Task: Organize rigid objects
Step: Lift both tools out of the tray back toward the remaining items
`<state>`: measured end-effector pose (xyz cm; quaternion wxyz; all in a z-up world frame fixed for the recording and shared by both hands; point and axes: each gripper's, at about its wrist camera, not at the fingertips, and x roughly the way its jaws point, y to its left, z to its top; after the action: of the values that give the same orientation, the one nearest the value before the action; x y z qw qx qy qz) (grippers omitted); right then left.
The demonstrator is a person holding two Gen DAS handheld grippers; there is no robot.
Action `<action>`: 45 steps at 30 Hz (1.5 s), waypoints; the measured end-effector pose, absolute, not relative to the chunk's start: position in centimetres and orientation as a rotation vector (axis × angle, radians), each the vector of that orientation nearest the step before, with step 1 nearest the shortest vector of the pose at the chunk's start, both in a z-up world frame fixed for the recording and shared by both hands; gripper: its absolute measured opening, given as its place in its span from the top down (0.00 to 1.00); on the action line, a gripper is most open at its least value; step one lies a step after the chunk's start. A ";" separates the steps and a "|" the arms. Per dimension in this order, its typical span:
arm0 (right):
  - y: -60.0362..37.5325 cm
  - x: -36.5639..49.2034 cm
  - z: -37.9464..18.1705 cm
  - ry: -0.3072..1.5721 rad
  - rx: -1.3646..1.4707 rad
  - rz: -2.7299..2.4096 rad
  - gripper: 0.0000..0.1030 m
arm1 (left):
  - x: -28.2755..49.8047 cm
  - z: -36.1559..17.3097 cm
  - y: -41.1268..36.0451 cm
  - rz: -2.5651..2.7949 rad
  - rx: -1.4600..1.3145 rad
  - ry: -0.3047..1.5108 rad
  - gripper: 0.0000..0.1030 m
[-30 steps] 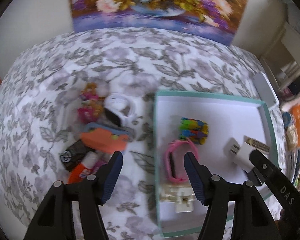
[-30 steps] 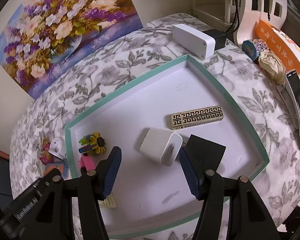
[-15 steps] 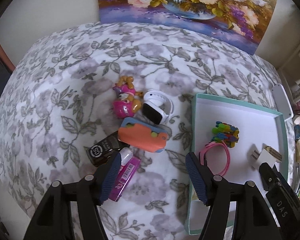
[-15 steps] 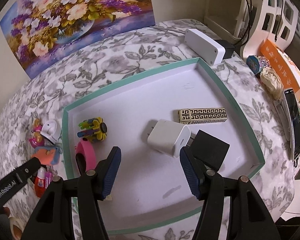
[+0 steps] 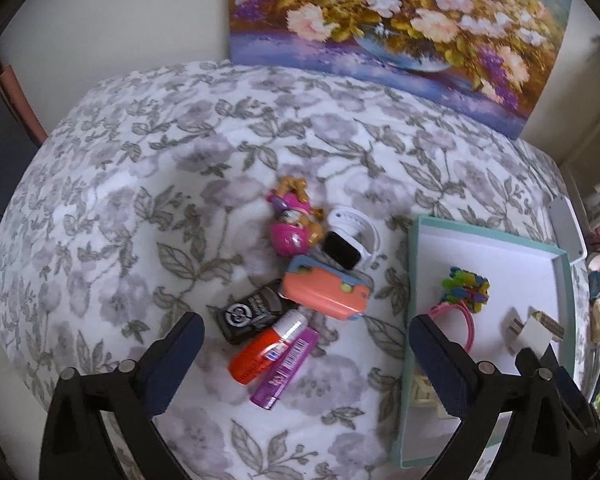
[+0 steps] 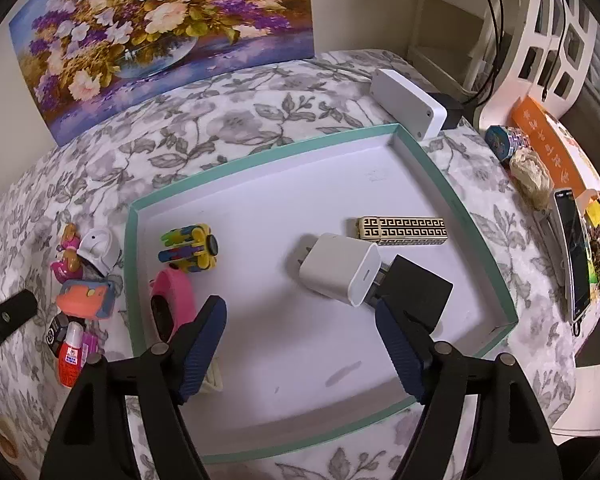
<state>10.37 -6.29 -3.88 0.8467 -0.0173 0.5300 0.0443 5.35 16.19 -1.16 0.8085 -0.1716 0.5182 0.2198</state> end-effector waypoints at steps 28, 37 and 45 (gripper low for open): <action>4.1 6.0 -1.8 1.075 -0.125 0.312 0.19 | -0.7 -0.4 26.2 0.570 -0.571 1.070 0.00; 7.6 4.7 -4.5 1.135 -0.223 0.355 0.19 | -0.9 -3.7 27.5 0.574 -0.629 1.157 0.00; 8.7 4.5 -6.3 1.169 -0.268 0.362 0.19 | -0.5 -6.2 27.2 0.577 -0.634 1.227 0.00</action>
<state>4.46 8.71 -6.29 0.8101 -0.1256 0.5471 0.1693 -0.50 27.24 -6.17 0.7329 -0.2881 0.5577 0.2623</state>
